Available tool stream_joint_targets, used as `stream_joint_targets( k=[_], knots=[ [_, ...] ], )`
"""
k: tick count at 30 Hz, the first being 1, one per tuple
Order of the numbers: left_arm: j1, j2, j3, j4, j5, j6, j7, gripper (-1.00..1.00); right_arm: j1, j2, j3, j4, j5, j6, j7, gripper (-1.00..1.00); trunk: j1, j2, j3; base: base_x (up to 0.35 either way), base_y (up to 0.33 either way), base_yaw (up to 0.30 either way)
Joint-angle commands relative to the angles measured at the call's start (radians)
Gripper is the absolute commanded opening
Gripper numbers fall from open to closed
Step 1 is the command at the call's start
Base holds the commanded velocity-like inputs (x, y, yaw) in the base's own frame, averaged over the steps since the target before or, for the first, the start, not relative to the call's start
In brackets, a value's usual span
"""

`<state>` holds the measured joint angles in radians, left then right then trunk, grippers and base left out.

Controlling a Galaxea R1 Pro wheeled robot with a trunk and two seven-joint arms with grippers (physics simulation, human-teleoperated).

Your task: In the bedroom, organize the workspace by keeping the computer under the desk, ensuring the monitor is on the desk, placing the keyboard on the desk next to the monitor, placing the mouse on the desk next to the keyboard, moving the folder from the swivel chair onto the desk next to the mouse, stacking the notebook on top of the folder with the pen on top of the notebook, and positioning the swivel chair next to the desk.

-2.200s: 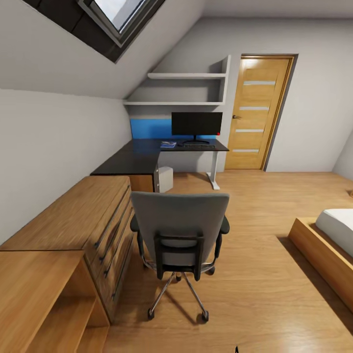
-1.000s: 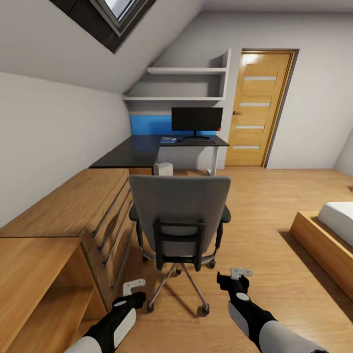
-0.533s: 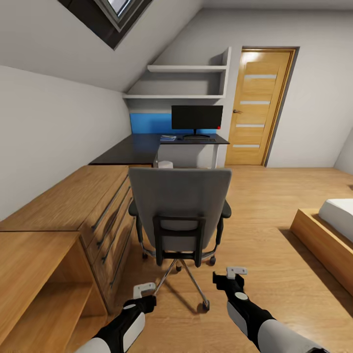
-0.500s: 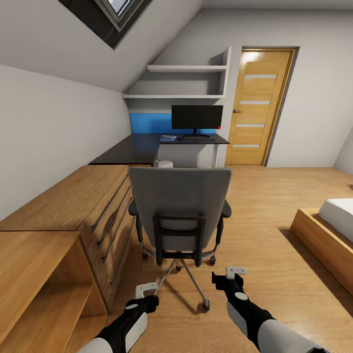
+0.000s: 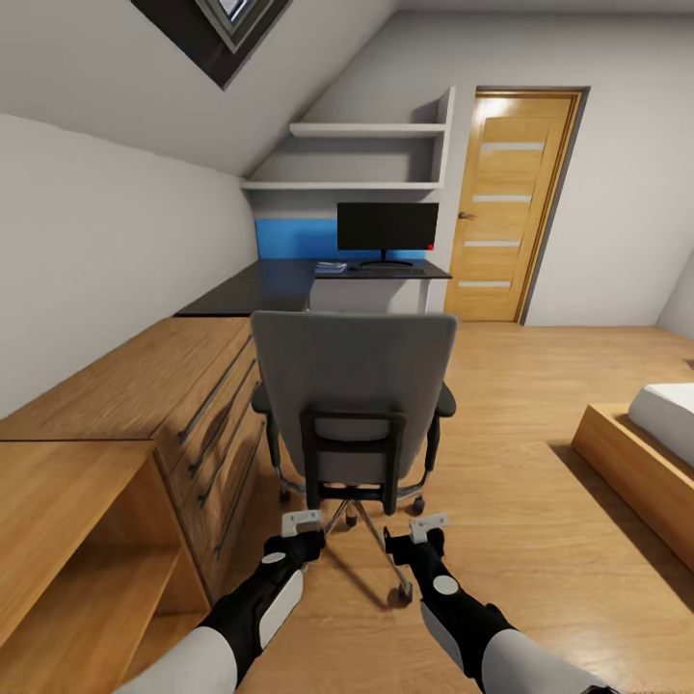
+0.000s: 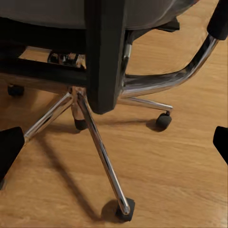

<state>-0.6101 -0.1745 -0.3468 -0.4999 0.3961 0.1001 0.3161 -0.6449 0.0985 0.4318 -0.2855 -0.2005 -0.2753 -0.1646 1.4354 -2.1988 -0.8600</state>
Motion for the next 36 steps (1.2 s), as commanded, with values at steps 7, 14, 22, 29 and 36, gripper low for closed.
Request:
stream_joint_targets(
  k=[7,14,22,29,36],
  knots=[
    [-0.065,0.000,-0.002,-0.002,0.004,0.101,0.008,1.00,-0.001,0.023,0.011,0.000,-0.006,-0.109,-0.091,1.00,0.027,-0.050,-0.023,0.000,0.000,0.000],
    [-0.083,0.000,0.003,-0.005,0.005,0.136,0.005,1.00,-0.001,0.025,0.009,-0.011,-0.007,-0.136,-0.099,1.00,0.054,-0.099,-0.045,0.000,0.000,0.000],
    [-0.086,0.000,0.009,0.018,0.007,0.116,-0.002,1.00,0.002,0.023,0.007,-0.017,-0.003,-0.141,-0.097,1.00,0.084,-0.155,-0.070,0.000,0.000,0.000],
    [-0.086,0.000,0.007,0.045,0.006,0.014,-0.002,1.00,0.003,0.023,0.007,-0.018,-0.001,-0.142,-0.097,1.00,0.096,-0.176,-0.080,0.000,0.000,0.000],
    [-0.087,0.000,0.001,0.143,0.003,-0.147,-0.003,1.00,0.005,0.024,0.009,-0.013,0.000,-0.193,-0.096,1.00,0.096,-0.176,-0.080,0.134,0.000,0.000]
  ],
)
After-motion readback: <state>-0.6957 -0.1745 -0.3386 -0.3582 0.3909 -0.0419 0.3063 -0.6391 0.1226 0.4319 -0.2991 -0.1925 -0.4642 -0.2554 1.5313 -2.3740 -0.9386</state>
